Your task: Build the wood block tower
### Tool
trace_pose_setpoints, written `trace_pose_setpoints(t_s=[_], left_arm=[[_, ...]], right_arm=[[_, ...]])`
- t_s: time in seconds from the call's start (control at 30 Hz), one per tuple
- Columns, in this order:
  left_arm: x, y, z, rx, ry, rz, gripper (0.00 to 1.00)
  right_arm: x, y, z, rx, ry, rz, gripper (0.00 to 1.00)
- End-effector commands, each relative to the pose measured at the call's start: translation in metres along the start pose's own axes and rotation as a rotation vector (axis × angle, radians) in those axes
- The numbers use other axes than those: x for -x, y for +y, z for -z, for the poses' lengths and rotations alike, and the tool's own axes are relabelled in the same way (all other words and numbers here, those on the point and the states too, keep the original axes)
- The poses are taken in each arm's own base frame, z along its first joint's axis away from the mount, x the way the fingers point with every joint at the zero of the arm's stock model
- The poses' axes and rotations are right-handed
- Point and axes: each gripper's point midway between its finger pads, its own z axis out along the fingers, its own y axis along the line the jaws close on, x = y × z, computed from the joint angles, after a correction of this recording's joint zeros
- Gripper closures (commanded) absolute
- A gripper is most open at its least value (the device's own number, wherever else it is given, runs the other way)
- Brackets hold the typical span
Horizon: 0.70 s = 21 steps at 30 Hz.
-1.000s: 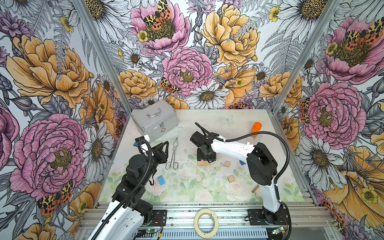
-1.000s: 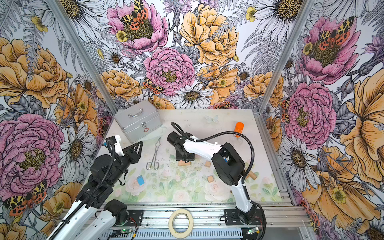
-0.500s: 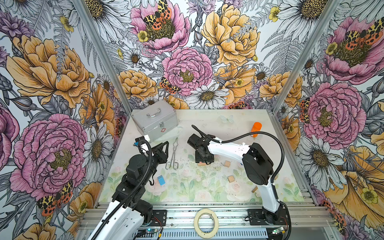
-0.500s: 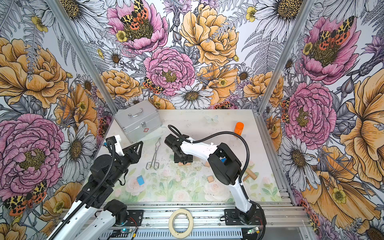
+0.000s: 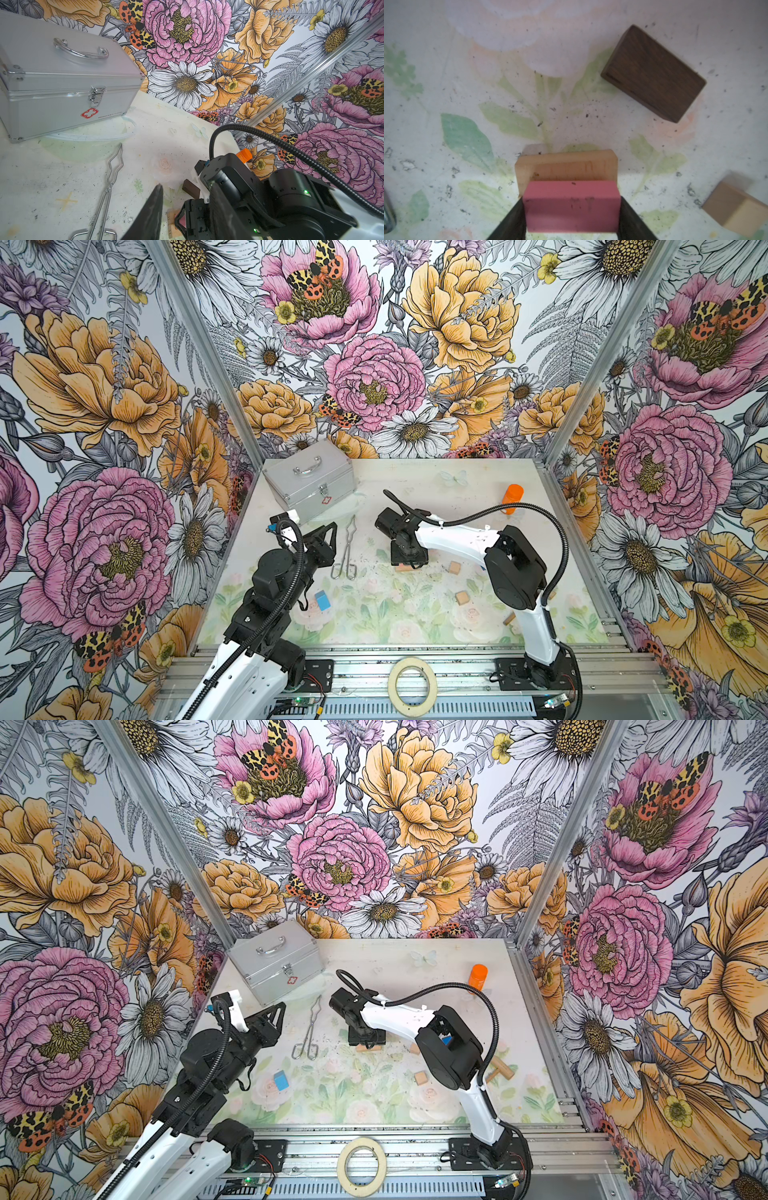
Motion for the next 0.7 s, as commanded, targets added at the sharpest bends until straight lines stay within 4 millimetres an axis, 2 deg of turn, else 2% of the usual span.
trace_pose_setpoints(t_s=[0.0, 0.67], left_arm=[[-0.0054, 0.0053, -0.0015, 0.021, 0.011, -0.023, 0.61], [-0.0055, 0.0054, -0.0016, 0.020, 0.010, -0.020, 0.61]], right_arm=[[0.0048, 0.0052, -0.0007, 0.002, -0.018, -0.010, 1.00], [0.0046, 0.0108, -0.0027, 0.028, -0.011, -0.012, 1.00]])
